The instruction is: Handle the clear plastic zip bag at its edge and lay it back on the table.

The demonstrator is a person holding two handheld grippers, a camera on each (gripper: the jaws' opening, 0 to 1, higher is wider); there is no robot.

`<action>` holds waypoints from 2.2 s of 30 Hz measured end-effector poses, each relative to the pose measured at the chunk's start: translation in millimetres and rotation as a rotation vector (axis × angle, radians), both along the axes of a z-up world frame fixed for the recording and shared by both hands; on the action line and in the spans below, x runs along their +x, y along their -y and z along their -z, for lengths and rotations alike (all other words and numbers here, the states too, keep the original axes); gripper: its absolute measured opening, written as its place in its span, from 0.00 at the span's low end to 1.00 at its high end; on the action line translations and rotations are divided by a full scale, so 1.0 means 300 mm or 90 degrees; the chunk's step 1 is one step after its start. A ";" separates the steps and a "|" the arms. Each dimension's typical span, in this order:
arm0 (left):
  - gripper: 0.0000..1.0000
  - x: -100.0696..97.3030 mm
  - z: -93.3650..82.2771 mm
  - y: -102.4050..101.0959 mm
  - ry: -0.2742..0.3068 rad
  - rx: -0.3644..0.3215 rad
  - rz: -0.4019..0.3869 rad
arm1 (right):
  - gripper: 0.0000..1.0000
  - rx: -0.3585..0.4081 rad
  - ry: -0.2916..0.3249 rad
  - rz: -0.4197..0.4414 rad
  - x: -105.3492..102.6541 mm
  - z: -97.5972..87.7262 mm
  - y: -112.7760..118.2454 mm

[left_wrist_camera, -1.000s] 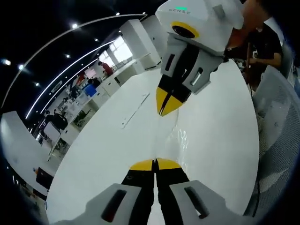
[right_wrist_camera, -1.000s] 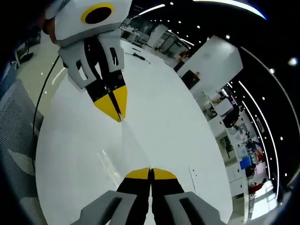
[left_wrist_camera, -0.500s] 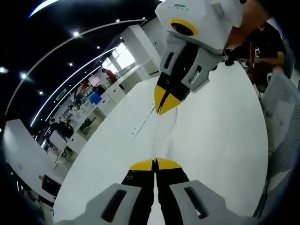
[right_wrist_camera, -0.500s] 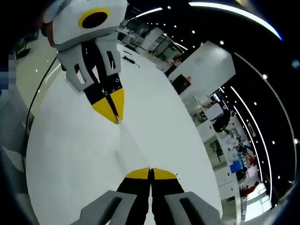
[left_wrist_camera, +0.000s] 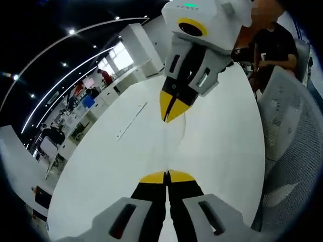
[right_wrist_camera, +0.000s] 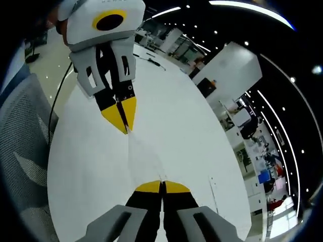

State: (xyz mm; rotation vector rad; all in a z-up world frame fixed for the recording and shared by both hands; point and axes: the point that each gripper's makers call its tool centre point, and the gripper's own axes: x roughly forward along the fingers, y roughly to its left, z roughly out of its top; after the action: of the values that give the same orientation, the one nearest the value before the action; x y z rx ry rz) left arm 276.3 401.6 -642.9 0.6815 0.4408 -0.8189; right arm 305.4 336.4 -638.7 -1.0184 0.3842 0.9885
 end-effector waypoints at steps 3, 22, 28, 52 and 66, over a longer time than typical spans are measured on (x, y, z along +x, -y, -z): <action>0.00 -0.044 0.021 0.012 -0.017 -0.002 0.004 | 0.00 -0.004 -0.017 0.003 -0.041 0.030 0.011; 0.00 -0.189 0.158 0.009 -0.098 0.002 -0.003 | 0.00 -0.004 -0.108 0.027 -0.197 0.192 0.014; 0.11 -0.175 0.128 -0.018 -0.071 0.000 -0.021 | 0.00 0.000 -0.113 0.043 -0.178 0.192 0.009; 0.09 -0.113 0.128 0.130 0.023 0.099 0.095 | 0.00 0.007 -0.123 0.036 -0.149 0.184 -0.038; 0.00 -0.146 0.181 0.124 -0.010 0.112 0.113 | 0.00 0.040 -0.150 0.078 -0.124 0.198 -0.055</action>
State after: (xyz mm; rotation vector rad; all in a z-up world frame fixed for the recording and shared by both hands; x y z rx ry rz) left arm 232.4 364.4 -697.3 0.8870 0.4740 -0.9614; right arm 268.1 352.9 -698.0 -0.8142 0.5987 1.0061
